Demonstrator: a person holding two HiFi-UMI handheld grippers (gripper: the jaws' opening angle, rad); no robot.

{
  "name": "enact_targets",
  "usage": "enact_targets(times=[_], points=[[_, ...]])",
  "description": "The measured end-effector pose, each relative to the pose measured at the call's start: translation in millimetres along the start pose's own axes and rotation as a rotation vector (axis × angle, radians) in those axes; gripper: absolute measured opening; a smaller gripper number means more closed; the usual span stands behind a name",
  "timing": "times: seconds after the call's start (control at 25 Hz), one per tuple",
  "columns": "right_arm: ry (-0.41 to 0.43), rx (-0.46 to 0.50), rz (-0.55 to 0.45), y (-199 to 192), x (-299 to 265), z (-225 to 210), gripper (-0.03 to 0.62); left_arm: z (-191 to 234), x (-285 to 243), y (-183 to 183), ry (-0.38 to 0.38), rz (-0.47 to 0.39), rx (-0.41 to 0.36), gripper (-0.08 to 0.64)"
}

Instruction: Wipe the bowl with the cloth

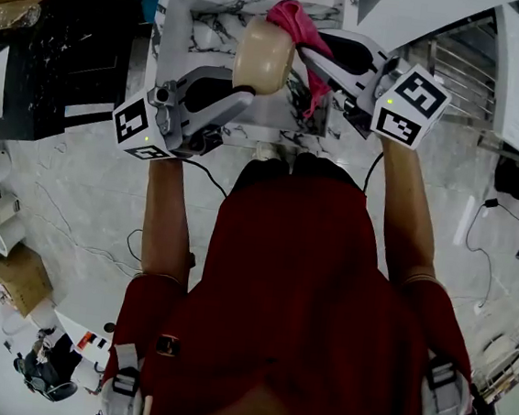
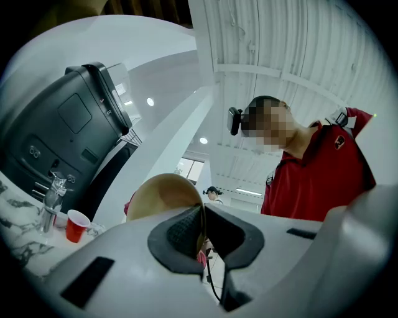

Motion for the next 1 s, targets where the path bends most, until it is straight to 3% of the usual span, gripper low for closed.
enact_targets(times=[0.36,1.0], points=[[0.012,-0.049,-0.034,-10,4,3,0.089,0,-6,11,0.013,-0.152,0.049,0.02],[0.03,-0.065,0.006,-29,-5,19,0.089,17,-14,17,0.169,-0.29,0.062,0.019]])
Point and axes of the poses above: the fingertips, and each gripper's own axes: x backward along the fingers, z to its left, y out of its top, the point moved 2 cm from there along x, backward along the fingers, and after that the axes turned 8 degrees about y, right-handed, at the moved point
